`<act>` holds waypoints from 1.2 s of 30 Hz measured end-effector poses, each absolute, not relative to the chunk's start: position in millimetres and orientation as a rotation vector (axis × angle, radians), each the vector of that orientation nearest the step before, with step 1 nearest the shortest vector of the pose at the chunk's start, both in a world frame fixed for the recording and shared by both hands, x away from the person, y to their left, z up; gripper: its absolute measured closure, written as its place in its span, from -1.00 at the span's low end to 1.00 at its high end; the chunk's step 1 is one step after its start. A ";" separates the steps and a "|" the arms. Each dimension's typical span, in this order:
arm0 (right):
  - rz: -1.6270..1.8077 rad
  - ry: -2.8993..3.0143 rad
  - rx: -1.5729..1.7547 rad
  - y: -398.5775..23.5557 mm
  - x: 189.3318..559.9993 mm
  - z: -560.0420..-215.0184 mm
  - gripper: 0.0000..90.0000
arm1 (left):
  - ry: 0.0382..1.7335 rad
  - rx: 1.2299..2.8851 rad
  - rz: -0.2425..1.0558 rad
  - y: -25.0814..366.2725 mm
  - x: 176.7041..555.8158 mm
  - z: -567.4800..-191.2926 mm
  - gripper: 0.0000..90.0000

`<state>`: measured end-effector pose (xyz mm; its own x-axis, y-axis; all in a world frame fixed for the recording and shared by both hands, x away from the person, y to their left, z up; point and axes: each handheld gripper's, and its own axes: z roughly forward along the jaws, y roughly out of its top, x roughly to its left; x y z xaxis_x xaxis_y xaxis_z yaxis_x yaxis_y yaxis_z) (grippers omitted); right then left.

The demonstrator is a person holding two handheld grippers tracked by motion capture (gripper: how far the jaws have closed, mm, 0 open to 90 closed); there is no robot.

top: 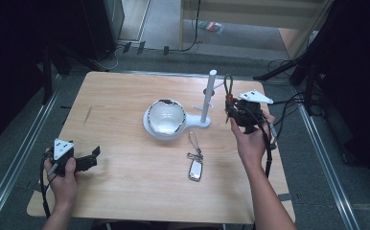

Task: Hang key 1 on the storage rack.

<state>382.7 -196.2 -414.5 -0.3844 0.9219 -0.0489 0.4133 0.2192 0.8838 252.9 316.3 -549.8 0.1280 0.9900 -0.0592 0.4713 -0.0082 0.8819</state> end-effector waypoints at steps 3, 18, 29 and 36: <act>1.113 1.912 1.222 -194.9 382.8 -414.8 0.55 | 1.457 1.599 0.811 316.3 252.9 -549.8 -1.00; 1.122 1.962 1.220 -190.5 383.9 -419.3 0.54 | 1.458 1.598 0.811 316.3 252.9 -549.8 -1.00; 1.107 1.988 1.225 -190.2 384.9 -426.2 0.49 | 1.457 1.597 0.810 316.4 253.1 -549.8 -1.00; 1.082 2.030 1.195 -185.1 386.1 -428.6 0.49 | 1.456 1.598 0.810 316.3 253.1 -549.8 -1.00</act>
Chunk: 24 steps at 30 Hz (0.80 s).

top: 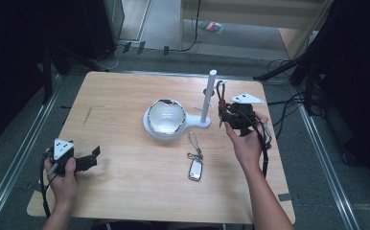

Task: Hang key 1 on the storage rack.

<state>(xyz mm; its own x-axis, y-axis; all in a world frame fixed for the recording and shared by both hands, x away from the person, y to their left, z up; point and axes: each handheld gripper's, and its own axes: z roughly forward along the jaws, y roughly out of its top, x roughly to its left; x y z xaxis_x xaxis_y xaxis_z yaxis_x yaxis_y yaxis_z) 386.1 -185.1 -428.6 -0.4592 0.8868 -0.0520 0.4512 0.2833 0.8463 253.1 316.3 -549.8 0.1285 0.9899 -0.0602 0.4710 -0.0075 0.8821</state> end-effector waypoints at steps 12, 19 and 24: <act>1.072 2.092 1.147 -180.0 389.3 -434.8 0.48 | 1.455 1.599 0.809 316.4 253.2 -549.8 -1.00; 1.070 2.097 1.150 -178.6 390.7 -435.9 0.32 | 1.455 1.600 0.807 316.5 253.2 -549.8 -1.00; 1.020 2.113 1.179 -179.0 390.8 -438.7 0.29 | 1.455 1.600 0.808 316.4 253.3 -549.8 -1.00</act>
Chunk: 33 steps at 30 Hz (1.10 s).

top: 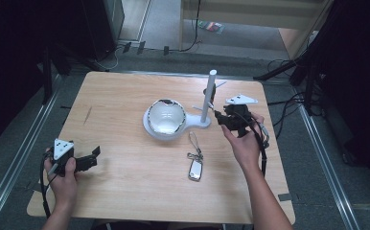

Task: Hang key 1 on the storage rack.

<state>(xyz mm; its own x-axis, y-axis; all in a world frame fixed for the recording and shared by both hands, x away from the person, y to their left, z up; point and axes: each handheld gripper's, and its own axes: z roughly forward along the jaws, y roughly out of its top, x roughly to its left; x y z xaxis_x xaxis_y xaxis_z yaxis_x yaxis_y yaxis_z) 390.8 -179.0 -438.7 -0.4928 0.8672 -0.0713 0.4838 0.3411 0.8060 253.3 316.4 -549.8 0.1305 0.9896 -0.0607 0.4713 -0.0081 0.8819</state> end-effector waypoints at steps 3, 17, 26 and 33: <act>0.989 2.123 1.190 -177.7 390.1 -440.1 0.28 | 1.455 1.600 0.808 316.4 253.2 -549.8 -1.00; 0.833 2.228 1.251 -168.2 382.5 -449.9 0.28 | 1.454 1.600 0.809 316.3 253.0 -549.8 -1.00; 0.809 2.367 1.362 -164.0 379.1 -451.2 0.14 | 1.454 1.605 0.811 316.0 253.1 -549.7 -1.00; 0.751 2.428 1.398 -156.6 372.3 -457.1 0.13 | 1.455 1.606 0.812 315.9 253.0 -549.6 -1.00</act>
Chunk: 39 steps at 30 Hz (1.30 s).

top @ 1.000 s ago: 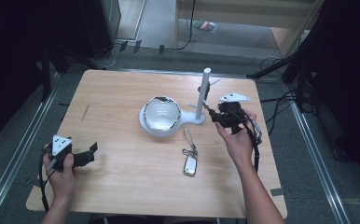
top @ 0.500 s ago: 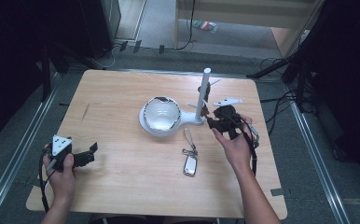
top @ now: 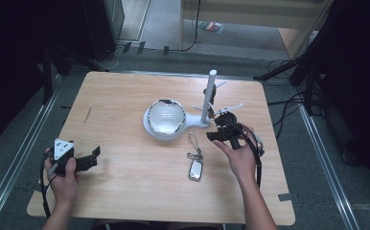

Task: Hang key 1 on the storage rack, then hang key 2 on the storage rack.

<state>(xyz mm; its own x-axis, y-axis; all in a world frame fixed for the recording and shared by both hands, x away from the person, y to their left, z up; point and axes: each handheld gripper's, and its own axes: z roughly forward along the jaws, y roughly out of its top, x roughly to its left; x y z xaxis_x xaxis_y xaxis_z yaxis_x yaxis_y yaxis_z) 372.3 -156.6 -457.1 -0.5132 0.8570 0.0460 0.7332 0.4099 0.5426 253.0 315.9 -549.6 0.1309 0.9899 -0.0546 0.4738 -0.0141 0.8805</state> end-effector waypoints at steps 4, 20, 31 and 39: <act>0.734 2.449 1.427 -153.6 368.4 -458.7 0.08 | 1.453 1.605 0.811 315.9 252.9 -549.6 -1.00; 0.677 2.545 1.415 -139.2 355.4 -473.9 0.06 | 1.446 1.614 0.813 315.2 252.8 -549.5 -1.00; 0.680 2.569 1.428 -132.5 354.6 -488.1 0.32 | 1.455 1.620 0.831 313.4 253.2 -549.6 -0.93; 0.647 2.613 1.415 -119.6 357.3 -498.1 0.42 | 1.455 1.619 0.832 313.4 253.2 -549.6 -0.92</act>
